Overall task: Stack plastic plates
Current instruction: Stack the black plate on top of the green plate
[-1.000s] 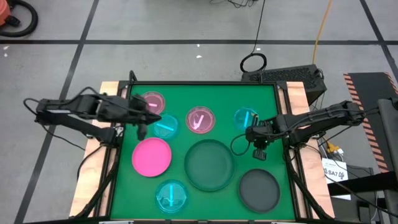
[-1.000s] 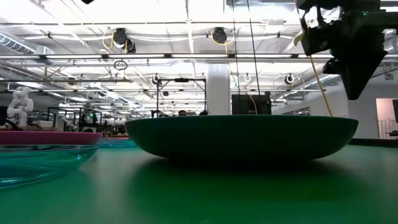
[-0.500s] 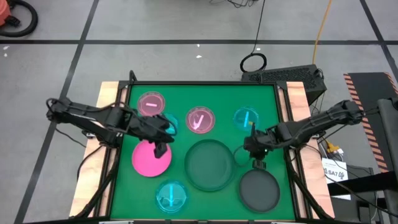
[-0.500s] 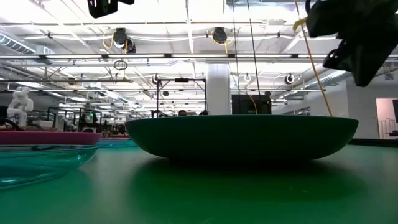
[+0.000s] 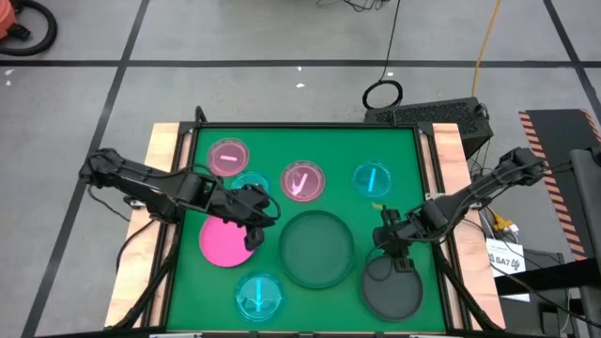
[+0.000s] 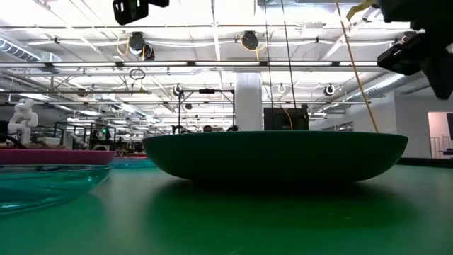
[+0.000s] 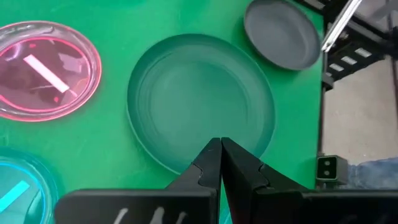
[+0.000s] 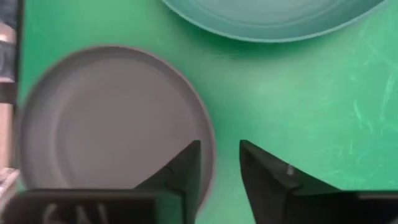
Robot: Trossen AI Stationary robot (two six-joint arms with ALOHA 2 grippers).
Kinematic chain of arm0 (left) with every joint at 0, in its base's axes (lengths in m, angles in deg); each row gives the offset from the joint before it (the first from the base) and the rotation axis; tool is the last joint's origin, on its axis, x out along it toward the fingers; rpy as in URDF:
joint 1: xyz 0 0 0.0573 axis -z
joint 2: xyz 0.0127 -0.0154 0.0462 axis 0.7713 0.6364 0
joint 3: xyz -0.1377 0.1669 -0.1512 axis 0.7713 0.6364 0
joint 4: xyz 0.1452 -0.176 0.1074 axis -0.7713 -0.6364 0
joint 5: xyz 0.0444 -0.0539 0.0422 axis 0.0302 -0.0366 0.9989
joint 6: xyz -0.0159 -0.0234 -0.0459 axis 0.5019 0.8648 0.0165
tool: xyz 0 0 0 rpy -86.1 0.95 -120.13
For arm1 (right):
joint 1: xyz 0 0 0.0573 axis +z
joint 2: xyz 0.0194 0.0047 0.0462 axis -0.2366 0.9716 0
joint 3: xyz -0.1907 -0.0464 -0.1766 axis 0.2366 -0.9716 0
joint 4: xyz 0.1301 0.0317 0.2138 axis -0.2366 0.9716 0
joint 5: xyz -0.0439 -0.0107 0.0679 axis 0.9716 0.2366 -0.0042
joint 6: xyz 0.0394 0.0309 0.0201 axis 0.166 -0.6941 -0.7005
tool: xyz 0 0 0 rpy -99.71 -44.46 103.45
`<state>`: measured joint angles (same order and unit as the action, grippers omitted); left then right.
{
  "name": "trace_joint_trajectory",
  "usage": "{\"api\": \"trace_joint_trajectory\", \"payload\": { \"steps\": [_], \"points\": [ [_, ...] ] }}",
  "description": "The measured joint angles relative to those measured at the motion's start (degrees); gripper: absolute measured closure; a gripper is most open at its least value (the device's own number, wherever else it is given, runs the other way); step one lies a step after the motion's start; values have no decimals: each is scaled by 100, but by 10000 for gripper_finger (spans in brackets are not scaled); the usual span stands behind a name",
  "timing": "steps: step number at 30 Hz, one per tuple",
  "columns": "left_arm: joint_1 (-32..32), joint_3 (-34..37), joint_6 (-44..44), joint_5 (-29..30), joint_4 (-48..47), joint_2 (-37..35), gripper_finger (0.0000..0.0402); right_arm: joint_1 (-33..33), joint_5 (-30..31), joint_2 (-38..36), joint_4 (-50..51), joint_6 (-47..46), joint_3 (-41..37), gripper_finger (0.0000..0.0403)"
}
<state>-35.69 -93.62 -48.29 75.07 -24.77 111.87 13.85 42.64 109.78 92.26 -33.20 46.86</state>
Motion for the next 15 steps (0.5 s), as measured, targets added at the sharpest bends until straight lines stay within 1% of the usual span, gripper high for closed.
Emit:
{"api": "trace_joint_trajectory", "payload": {
  "steps": [3, 6, 10, 15],
  "points": [
    [0, 0, 6, 4, 2, 104, 385, -3, -7, 95, -118, 23, -225, 265],
    [25, 0, 130, 12, 7, 166, 385, -3, -11, 172, -339, -24, -486, 256],
    [64, -2, 251, 13, 11, 184, 385, -3, -15, 267, -689, -176, -765, 255],
    [124, 0, 268, 15, 6, 192, 385, -3, -33, 435, -956, -189, -885, 258]
  ]
}}
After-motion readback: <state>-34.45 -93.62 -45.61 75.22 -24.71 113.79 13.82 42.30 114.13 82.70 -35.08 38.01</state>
